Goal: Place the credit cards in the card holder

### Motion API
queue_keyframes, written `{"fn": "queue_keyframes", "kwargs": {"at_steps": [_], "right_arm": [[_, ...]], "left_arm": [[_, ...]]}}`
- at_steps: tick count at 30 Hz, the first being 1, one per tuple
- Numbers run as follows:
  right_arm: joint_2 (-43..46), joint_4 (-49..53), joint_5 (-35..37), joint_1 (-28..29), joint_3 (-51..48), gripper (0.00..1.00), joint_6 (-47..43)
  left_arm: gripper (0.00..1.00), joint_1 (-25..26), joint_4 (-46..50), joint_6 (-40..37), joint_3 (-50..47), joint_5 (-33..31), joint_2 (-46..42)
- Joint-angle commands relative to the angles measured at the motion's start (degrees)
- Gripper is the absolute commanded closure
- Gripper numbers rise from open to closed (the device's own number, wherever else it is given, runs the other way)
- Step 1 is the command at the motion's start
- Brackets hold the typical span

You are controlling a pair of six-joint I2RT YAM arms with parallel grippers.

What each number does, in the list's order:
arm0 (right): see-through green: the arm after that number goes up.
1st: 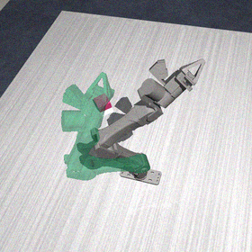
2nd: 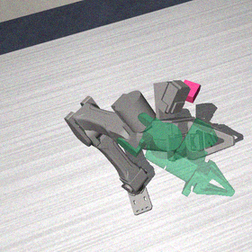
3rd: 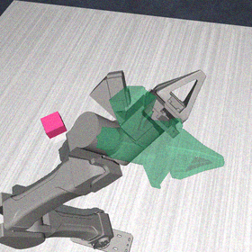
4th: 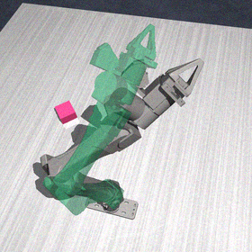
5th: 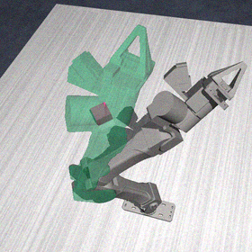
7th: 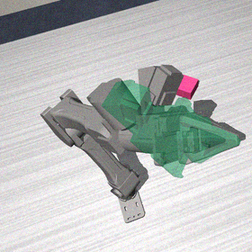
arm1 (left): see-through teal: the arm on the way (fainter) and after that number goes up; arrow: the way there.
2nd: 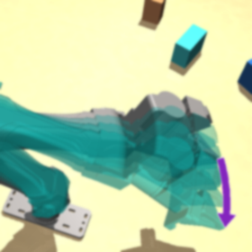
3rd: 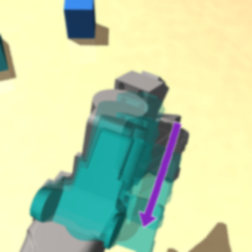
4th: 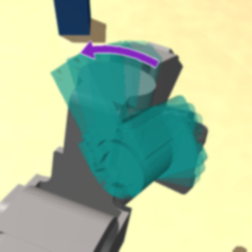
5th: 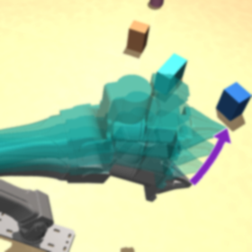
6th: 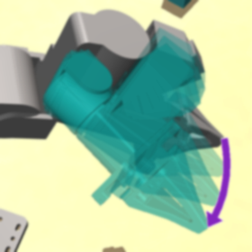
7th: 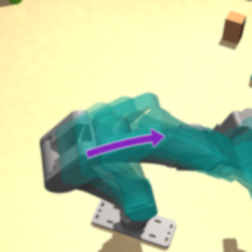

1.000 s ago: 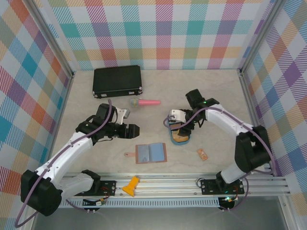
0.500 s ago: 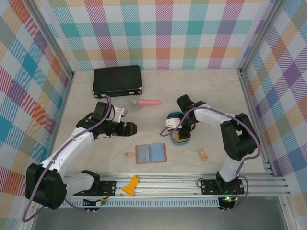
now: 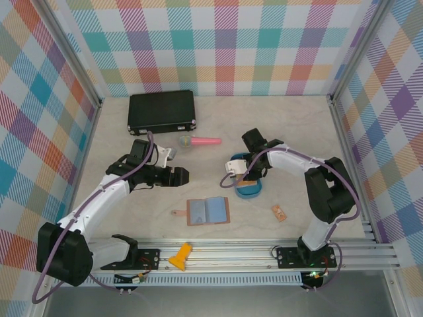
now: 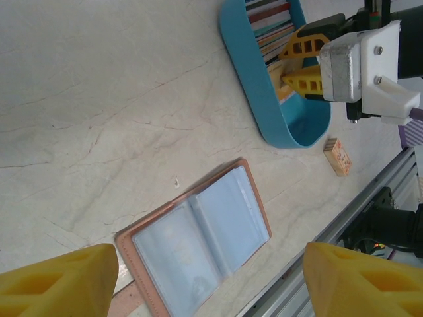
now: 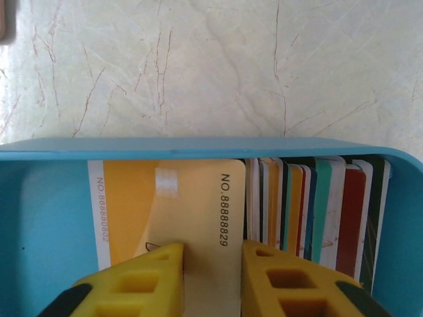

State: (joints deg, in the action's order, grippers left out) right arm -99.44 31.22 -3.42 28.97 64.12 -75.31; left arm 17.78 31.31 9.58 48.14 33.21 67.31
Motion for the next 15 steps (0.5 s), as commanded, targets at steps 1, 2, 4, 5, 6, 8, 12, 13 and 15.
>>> {"fn": "queue_keyframes", "kwargs": {"at_steps": [1,2,4,5,6,8,12,13,15], "right_arm": [[-2.4,-2.9,2.7,-0.1,-1.6,0.80,0.4],[-2.1,-3.0,2.7,-0.1,-1.5,0.81,0.7],[-1.1,-2.9,2.9,-0.1,-1.6,0.84,1.1],[-0.1,-2.9,3.0,-0.1,-1.7,0.85,1.3],[0.8,-2.8,3.2,-0.1,-1.9,0.86,1.4],[3.3,-2.5,2.8,-0.1,-2.7,0.89,1.9],[7.9,-1.5,2.6,0.1,-3.9,0.95,3.3],[9.2,-0.6,2.4,0.2,-4.1,0.96,3.7],[11.5,1.0,2.0,0.5,-4.3,0.98,4.7]], "left_arm": [[0.26,-0.9,-0.6,0.3,-0.7,1.2,0.3],[0.26,-0.9,-0.6,0.3,-0.7,1.2,0.3],[0.26,-0.9,-0.6,0.3,-0.7,1.0,0.4],[0.26,-0.9,-0.5,0.3,-0.7,1.0,0.3],[0.27,-1.0,-0.5,0.3,-0.7,0.9,0.4],[0.27,-1.0,-0.5,0.3,-0.7,0.8,0.5],[0.27,-1.0,-0.5,0.4,-0.6,0.7,0.5],[0.27,-1.0,-0.4,0.5,-0.7,0.7,0.4],[0.27,-1.0,-0.5,0.6,-0.7,0.7,0.1]]}}
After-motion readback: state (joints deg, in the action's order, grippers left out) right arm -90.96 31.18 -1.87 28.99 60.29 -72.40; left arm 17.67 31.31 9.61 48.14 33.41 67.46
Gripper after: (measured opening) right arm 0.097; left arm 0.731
